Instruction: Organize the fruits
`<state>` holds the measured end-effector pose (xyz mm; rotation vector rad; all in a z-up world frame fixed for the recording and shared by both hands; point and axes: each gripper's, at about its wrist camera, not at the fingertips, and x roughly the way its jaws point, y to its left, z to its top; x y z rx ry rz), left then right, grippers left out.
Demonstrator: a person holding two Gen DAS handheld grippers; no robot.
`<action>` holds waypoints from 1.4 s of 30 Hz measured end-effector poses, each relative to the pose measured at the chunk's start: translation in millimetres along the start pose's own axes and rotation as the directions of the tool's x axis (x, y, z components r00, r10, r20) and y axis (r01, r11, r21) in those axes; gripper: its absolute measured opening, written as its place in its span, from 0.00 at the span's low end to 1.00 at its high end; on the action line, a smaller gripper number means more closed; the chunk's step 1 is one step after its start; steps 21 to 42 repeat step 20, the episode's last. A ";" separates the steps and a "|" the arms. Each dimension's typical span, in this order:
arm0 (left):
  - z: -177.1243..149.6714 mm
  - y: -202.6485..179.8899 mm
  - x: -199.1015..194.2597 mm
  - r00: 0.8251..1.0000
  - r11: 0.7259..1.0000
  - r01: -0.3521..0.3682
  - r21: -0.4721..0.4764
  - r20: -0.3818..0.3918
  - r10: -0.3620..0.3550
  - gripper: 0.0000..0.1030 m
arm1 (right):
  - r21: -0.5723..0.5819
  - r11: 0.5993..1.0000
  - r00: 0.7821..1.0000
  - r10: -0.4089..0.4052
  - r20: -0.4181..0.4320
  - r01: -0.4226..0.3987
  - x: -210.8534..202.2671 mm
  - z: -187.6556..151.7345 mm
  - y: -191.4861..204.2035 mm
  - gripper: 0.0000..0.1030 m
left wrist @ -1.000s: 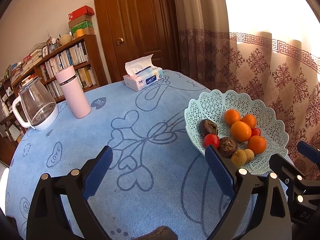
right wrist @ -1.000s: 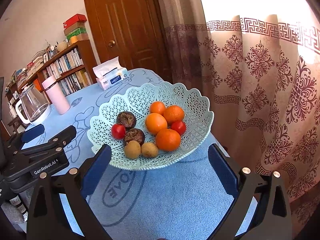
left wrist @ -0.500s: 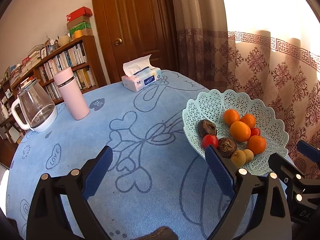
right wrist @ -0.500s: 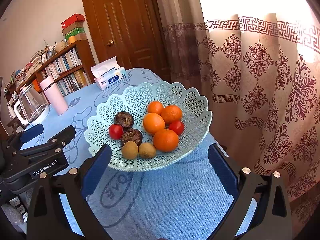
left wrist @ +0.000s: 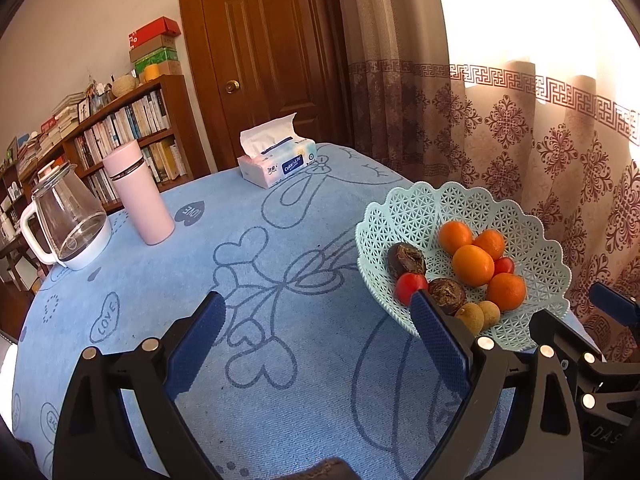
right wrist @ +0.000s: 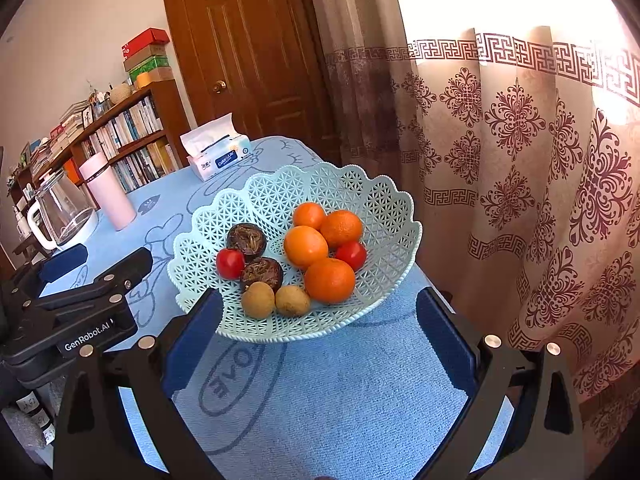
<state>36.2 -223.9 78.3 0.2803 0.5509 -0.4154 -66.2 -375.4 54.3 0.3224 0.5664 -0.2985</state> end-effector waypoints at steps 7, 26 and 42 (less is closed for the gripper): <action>-0.4 -3.1 -3.5 1.000 1.000 0.010 0.012 0.013 -0.010 0.90 | 0.001 1.000 1.000 0.000 0.001 0.000 -0.2 -0.4 -0.3 0.96; -9.4 23.0 -8.6 1.000 0.998 -0.014 -0.059 -0.028 0.012 0.90 | -0.027 0.999 1.000 0.021 -0.002 -0.021 -3.3 -2.1 15.0 0.96; -9.4 23.0 -8.6 1.000 0.998 -0.014 -0.059 -0.028 0.012 0.90 | -0.027 0.999 1.000 0.021 -0.002 -0.021 -3.3 -2.1 15.0 0.96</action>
